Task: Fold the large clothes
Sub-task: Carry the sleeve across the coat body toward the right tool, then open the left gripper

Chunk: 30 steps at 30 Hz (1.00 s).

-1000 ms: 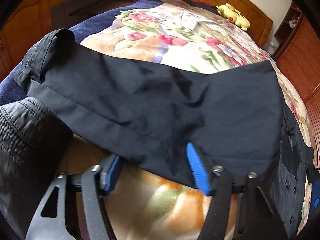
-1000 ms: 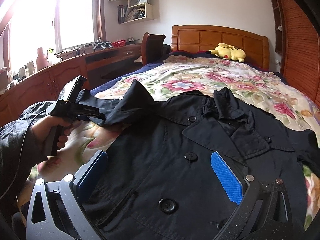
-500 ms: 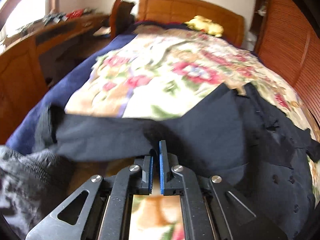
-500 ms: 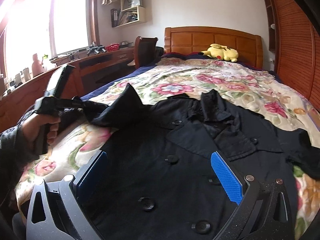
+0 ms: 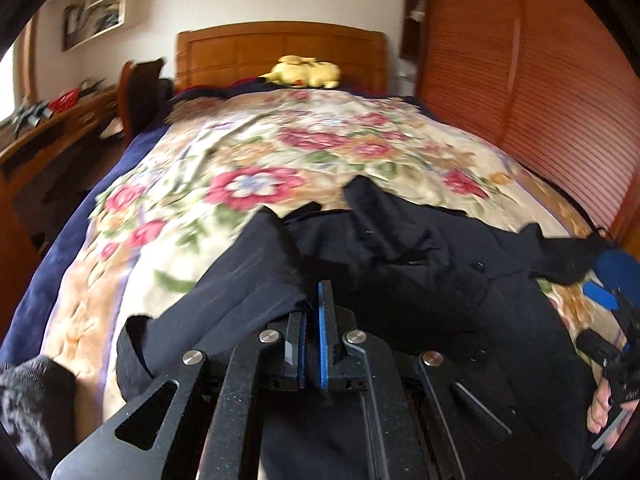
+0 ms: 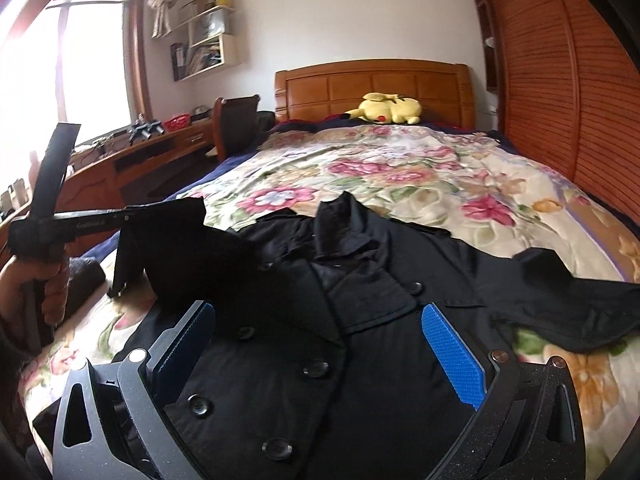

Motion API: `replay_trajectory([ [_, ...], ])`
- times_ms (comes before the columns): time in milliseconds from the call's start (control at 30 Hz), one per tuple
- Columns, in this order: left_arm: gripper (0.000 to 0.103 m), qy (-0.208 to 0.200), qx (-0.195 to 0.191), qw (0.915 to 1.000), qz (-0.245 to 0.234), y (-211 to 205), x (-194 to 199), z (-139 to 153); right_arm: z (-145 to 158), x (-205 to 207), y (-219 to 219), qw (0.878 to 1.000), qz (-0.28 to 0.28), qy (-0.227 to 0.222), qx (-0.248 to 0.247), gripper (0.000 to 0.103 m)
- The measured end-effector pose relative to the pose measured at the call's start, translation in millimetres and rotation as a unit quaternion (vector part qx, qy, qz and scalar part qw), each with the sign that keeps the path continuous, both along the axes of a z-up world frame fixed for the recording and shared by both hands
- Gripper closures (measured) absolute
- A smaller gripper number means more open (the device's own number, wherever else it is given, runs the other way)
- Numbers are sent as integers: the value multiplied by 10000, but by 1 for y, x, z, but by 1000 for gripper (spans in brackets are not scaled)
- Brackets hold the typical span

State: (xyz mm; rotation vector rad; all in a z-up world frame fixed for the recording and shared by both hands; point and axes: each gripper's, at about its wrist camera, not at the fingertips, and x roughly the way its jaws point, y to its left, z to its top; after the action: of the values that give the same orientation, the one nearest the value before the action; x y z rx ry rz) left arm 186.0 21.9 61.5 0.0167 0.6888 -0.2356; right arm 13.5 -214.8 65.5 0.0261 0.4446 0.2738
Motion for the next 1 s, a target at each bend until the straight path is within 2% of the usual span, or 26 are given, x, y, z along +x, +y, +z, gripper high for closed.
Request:
replay_trajectory([
  [233, 98, -43, 466, 9987, -221, -44, -14, -16, 1, -5, 1, 10000, 11, 59, 73, 0],
  [467, 98, -71, 598, 9976, -349, -61, -30, -27, 6, -4, -9, 9998, 60, 93, 171, 0],
  [567, 91, -155, 518, 9978, -391, -59, -43, -23, 7, -1, -11, 9997, 61, 108, 201, 0],
  [633, 78, -200, 436, 9978, -451, -57, -50, -19, 7, -1, -12, 9997, 52, 111, 196, 0],
  [700, 71, -229, 363, 9976, -547, -57, -55, -18, 7, 1, -12, 9997, 50, 119, 197, 0],
  [900, 60, -216, 167, 9973, -685, -48, -71, -13, 5, 2, -10, 9997, 70, 157, 178, 0],
  [967, 51, -233, 64, 9974, -684, -45, -77, -10, 6, 2, -10, 9997, 74, 163, 179, 0],
  [1000, 41, -244, 16, 9974, -679, -44, -80, -9, 6, 2, -10, 9997, 78, 161, 177, 0],
])
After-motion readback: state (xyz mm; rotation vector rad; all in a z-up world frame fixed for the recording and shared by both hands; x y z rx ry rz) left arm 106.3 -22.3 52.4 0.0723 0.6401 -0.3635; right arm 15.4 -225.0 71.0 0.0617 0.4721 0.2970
